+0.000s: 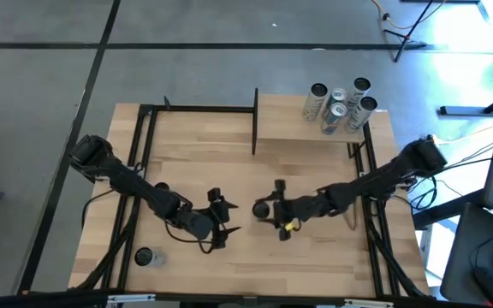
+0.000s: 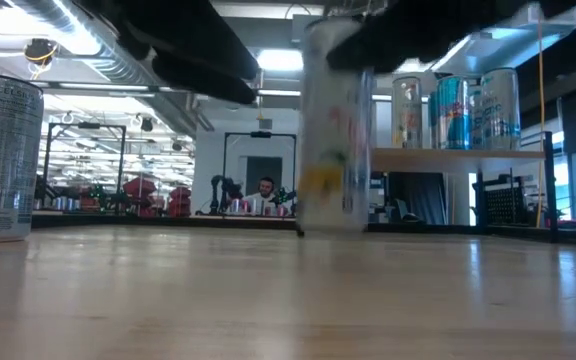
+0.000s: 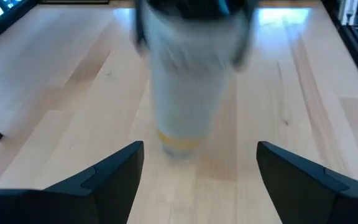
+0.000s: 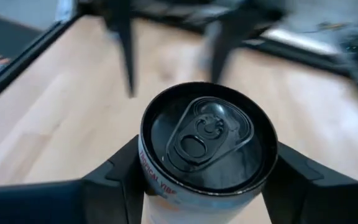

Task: Place canned beverage on shelf
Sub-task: Put the white and yellow soda can on the shelf aligned with the other white and yellow soda can

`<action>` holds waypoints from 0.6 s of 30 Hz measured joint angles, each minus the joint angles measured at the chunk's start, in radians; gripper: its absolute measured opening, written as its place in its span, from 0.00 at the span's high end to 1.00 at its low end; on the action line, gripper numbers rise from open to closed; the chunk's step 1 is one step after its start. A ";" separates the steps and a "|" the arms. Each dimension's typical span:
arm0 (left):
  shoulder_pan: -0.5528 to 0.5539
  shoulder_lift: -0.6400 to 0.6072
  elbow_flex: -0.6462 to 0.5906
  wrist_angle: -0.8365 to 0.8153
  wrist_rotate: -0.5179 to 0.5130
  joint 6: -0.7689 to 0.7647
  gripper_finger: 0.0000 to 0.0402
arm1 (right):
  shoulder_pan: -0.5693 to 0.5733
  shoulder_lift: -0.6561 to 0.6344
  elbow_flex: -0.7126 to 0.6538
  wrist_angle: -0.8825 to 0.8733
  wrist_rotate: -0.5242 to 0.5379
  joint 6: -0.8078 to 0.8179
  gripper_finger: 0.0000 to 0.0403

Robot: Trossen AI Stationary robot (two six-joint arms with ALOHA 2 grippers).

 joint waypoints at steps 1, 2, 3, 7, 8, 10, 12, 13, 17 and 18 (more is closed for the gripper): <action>-0.004 -0.011 0.000 -0.012 -0.004 -0.001 0.24 | 0.000 -0.035 0.000 -0.032 0.036 0.000 0.47; -0.008 -0.022 0.000 -0.025 -0.010 -0.003 0.24 | 0.000 -0.070 0.000 -0.057 0.079 -0.001 0.47; -0.011 -0.032 0.000 -0.035 -0.016 -0.005 0.24 | -0.001 -0.106 0.000 -0.081 0.122 -0.007 0.47; -0.016 -0.048 0.001 -0.050 -0.024 0.000 0.24 | -0.023 -0.264 0.004 -0.170 0.288 -0.055 0.47; -0.015 -0.047 0.000 -0.056 -0.024 0.003 0.24 | -0.037 -0.302 0.018 -0.202 0.322 -0.065 0.47; -0.007 -0.047 0.000 -0.060 -0.027 0.031 0.24 | -0.074 -0.369 0.051 -0.282 0.349 -0.074 0.47; 0.003 -0.047 0.001 -0.062 -0.029 0.066 0.24 | -0.129 -0.415 0.090 -0.367 0.349 -0.075 0.47; 0.008 -0.047 0.000 -0.069 -0.029 0.080 0.24 | -0.159 -0.430 0.116 -0.413 0.345 -0.075 0.47; 0.024 -0.047 0.000 -0.071 -0.029 0.105 0.24 | -0.282 -0.459 0.220 -0.626 0.351 -0.052 0.47; 0.027 -0.047 0.000 -0.075 -0.029 0.105 0.24 | -0.312 -0.460 0.242 -0.673 0.350 -0.035 0.47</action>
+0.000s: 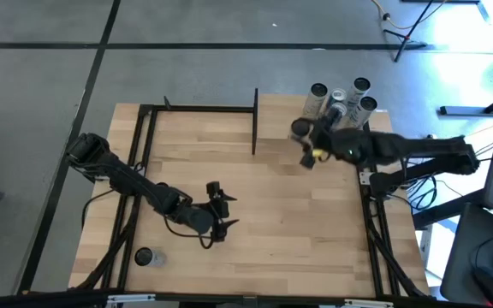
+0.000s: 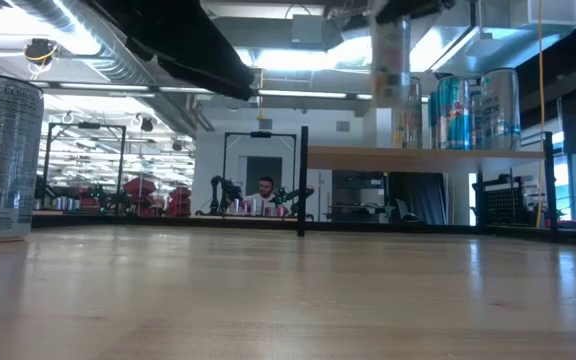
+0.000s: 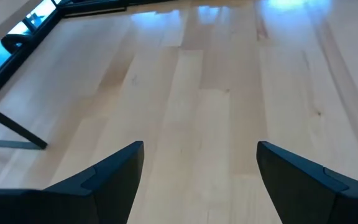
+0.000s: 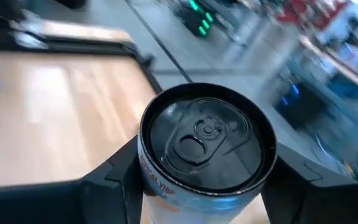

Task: Place canned beverage on shelf
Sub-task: Put the white and yellow soda can on the shelf aligned with the other white and yellow soda can

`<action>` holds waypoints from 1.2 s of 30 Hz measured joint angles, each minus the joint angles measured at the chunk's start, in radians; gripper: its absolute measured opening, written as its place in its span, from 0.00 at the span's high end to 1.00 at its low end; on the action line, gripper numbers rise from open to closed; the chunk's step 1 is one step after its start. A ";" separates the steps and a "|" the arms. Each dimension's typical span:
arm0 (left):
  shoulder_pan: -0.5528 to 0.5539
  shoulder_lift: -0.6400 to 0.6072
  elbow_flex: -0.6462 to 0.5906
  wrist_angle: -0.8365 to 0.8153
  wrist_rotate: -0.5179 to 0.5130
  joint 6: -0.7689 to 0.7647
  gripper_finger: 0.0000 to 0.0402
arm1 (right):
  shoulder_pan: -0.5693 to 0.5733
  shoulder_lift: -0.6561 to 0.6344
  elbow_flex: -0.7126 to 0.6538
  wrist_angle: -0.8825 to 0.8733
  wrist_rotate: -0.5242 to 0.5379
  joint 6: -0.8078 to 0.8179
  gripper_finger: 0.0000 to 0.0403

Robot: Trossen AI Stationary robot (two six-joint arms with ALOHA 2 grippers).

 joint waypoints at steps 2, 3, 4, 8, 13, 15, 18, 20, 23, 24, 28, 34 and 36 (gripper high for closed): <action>0.008 0.000 0.000 -0.010 0.000 0.000 0.24 | -0.057 0.000 0.027 -0.074 0.000 0.033 0.47; 0.013 0.000 0.000 -0.016 0.000 0.003 0.24 | -0.084 0.000 0.032 -0.098 -0.001 0.042 0.47; 0.018 0.000 0.000 -0.019 0.000 0.013 0.24 | -0.108 0.001 0.033 -0.113 -0.001 0.051 0.47; 0.037 0.001 0.000 -0.020 0.001 0.055 0.24 | -0.205 0.002 0.032 -0.167 -0.002 0.096 0.47; 0.051 0.001 0.000 -0.022 0.001 0.081 0.24 | -0.292 0.002 -0.006 -0.142 -0.032 0.099 0.47; 0.052 0.001 0.000 -0.024 0.001 0.091 0.24 | -0.320 0.002 -0.017 -0.128 -0.050 0.100 0.47; 0.052 0.002 0.000 -0.025 0.001 0.105 0.24 | -0.355 0.002 -0.029 -0.129 -0.072 0.100 0.47; 0.052 0.002 0.000 -0.025 0.002 0.105 0.24 | -0.375 0.002 -0.036 -0.127 -0.104 0.100 0.47; 0.052 0.002 0.000 -0.024 0.002 0.106 0.24 | -0.393 0.002 -0.044 -0.118 -0.141 0.100 0.47; 0.052 0.002 0.000 -0.024 0.002 0.106 0.24 | -0.397 0.002 -0.047 -0.116 -0.144 0.100 0.47; 0.052 0.002 0.000 -0.024 0.002 0.106 0.24 | -0.395 0.002 -0.052 -0.113 -0.132 0.094 0.47; 0.052 0.002 0.000 -0.023 0.002 0.105 0.24 | -0.395 0.002 -0.053 -0.120 -0.135 0.086 0.38; 0.052 0.002 0.000 -0.023 0.002 0.105 0.24 | -0.395 0.002 -0.053 -0.122 -0.136 0.081 0.30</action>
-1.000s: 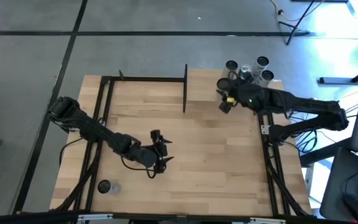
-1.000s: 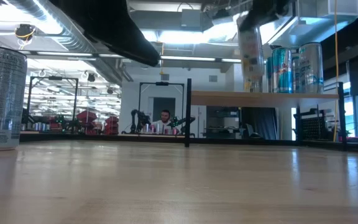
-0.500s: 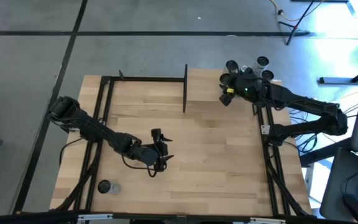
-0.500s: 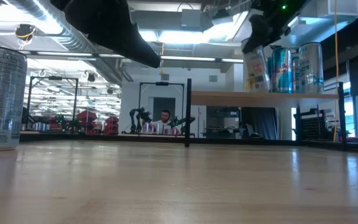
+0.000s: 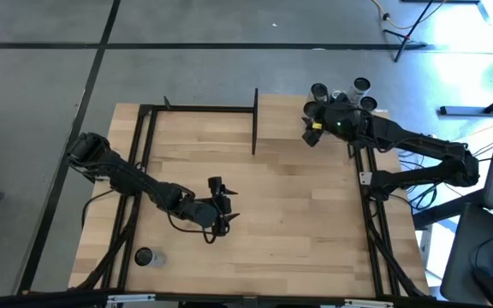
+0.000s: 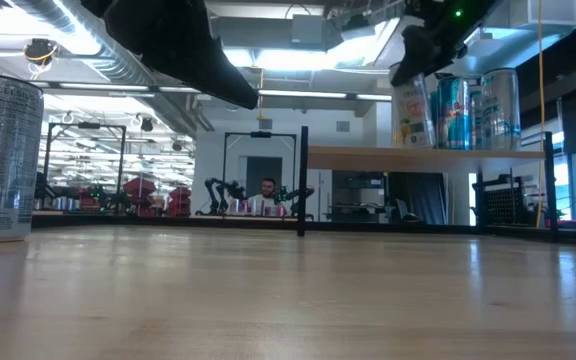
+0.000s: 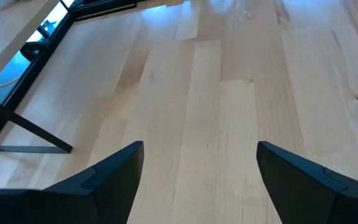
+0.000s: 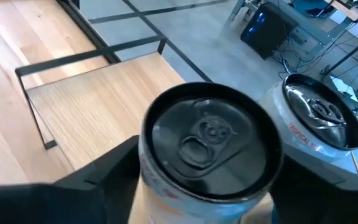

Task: Place canned beverage on shelf
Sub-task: Put the white and yellow soda can on the shelf aligned with the other white and yellow soda can, then put the white and pink soda can on the shelf

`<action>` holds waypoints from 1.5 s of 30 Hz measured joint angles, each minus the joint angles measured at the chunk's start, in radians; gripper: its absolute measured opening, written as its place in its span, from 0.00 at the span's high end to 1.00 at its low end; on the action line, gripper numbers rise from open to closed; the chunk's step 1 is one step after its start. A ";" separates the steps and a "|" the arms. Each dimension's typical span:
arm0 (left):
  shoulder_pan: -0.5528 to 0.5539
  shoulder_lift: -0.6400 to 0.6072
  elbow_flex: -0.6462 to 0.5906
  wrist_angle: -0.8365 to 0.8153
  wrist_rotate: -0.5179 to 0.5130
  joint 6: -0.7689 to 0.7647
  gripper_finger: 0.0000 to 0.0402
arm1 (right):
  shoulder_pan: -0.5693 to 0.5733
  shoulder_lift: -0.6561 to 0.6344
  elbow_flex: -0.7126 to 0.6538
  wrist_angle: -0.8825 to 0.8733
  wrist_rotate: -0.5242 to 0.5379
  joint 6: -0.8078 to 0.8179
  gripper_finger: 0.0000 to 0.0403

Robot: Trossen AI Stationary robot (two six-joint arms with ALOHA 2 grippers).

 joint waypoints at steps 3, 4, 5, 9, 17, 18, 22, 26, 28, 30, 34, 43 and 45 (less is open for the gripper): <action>0.000 0.000 0.000 0.000 0.000 0.000 0.24 | 0.000 0.001 -0.001 -0.006 -0.003 -0.015 0.18; 0.000 0.000 0.000 0.000 0.000 0.000 0.24 | 0.000 0.001 0.000 -0.006 0.000 -0.016 0.15; 0.000 0.000 0.000 0.000 0.000 0.000 0.24 | 0.000 0.001 0.001 -0.005 0.002 -0.018 0.13; 0.000 0.000 0.000 0.002 0.000 -0.001 0.24 | 0.000 0.001 0.013 -0.002 0.012 -0.034 0.07; 0.000 0.000 0.000 0.006 0.000 -0.002 0.24 | 0.001 0.001 0.061 -0.002 0.069 -0.071 0.09; 0.000 0.000 0.000 0.006 0.000 -0.003 0.24 | 0.001 0.001 0.073 -0.006 0.071 -0.072 0.09; 0.000 0.000 0.000 0.007 0.000 -0.002 0.24 | 0.013 0.001 0.149 -0.050 -0.016 -0.022 0.10; 0.000 0.000 0.000 0.008 0.000 -0.001 0.24 | 0.094 -0.002 0.163 0.003 -0.290 0.070 0.10; 0.000 0.000 0.000 0.009 0.000 -0.001 0.24 | 0.169 0.009 0.122 0.078 -0.410 0.086 0.10; 0.000 0.000 0.000 0.021 -0.001 0.003 0.24 | 0.258 0.022 0.062 0.182 -0.459 0.083 0.10; -0.020 -0.006 0.022 0.020 -0.040 0.072 0.24 | 0.421 0.068 -0.073 0.443 -0.452 0.017 0.10; -0.089 -0.130 0.229 -0.522 -0.104 -0.189 0.24 | 0.540 0.247 -0.206 0.746 -0.432 -0.123 0.10; -0.098 -0.161 0.252 -0.699 -0.086 -0.321 0.24 | 0.538 0.282 -0.206 0.747 -0.430 -0.124 0.10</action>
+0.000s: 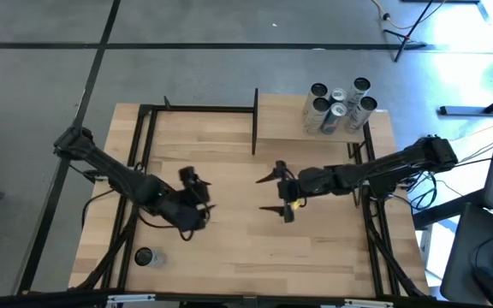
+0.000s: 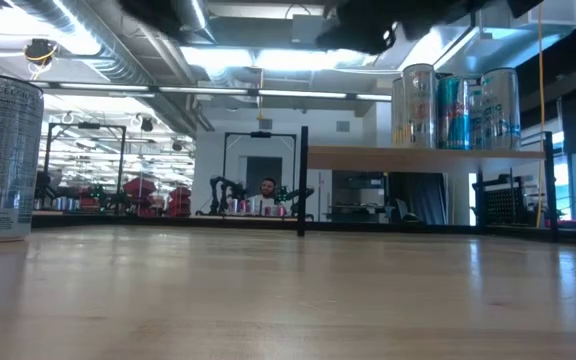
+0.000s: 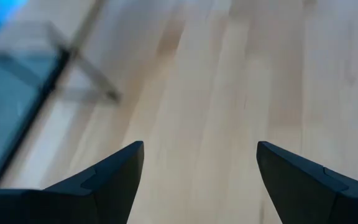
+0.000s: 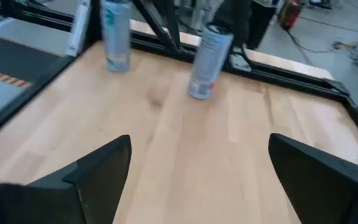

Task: Place canned beverage on shelf
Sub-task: Put the white and pink soda can on the shelf

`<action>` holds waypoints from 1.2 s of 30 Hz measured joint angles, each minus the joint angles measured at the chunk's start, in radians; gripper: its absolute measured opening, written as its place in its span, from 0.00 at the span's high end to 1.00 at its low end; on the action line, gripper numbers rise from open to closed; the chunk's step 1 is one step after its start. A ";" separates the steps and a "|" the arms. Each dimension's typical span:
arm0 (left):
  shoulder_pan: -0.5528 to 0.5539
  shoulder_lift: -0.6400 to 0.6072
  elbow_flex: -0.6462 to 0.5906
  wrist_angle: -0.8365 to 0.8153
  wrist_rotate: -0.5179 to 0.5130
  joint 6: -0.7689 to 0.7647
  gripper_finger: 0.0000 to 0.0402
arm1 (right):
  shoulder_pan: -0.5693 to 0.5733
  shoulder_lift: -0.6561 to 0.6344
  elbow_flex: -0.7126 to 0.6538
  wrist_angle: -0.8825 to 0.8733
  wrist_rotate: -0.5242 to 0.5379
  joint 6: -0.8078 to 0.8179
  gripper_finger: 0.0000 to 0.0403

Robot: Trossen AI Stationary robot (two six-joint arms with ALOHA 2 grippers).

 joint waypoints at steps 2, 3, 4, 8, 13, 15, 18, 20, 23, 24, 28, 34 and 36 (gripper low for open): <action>-0.001 -0.031 0.005 -0.139 0.040 -0.128 0.24 | -0.001 0.022 0.002 0.006 0.019 0.000 0.10; 0.001 -0.046 0.004 -0.210 0.060 -0.190 0.24 | -0.001 0.029 0.003 0.010 0.034 0.000 0.10; 0.001 -0.058 0.004 -0.277 0.067 -0.248 0.24 | -0.001 0.031 0.004 0.014 0.047 0.000 0.10; 0.001 -0.101 0.004 -0.503 0.067 -0.481 0.24 | -0.001 0.034 0.004 0.016 0.060 0.001 0.10; 0.000 -0.130 0.004 -0.667 0.151 -0.601 0.24 | -0.001 0.034 0.005 0.035 0.060 0.001 0.10; -0.002 -0.138 0.004 -0.691 0.189 -0.627 0.24 | -0.001 0.034 0.005 0.033 0.060 0.001 0.10; -0.003 -0.146 0.004 -0.693 0.270 -0.630 0.24 | -0.001 0.034 0.005 0.032 0.060 0.001 0.10; -0.003 -0.147 0.004 -0.700 0.298 -0.630 0.24 | -0.001 0.034 0.005 0.030 0.060 0.002 0.10; -0.003 -0.147 0.004 -0.740 0.314 -0.633 0.24 | -0.001 0.034 0.005 0.027 0.060 0.002 0.10; -0.003 -0.147 0.004 -0.750 0.318 -0.638 0.24 | -0.001 0.034 0.005 0.024 0.060 0.002 0.10; -0.003 -0.147 0.002 -0.780 0.322 -0.654 0.24 | -0.001 0.034 0.005 0.018 0.060 0.002 0.10; -0.003 -0.157 -0.051 -0.781 0.388 -0.679 0.24 | -0.001 0.034 0.005 0.015 0.022 0.001 0.10; -0.004 -0.163 -0.068 -0.781 0.395 -0.679 0.24 | -0.001 0.034 0.005 0.017 0.016 0.000 0.10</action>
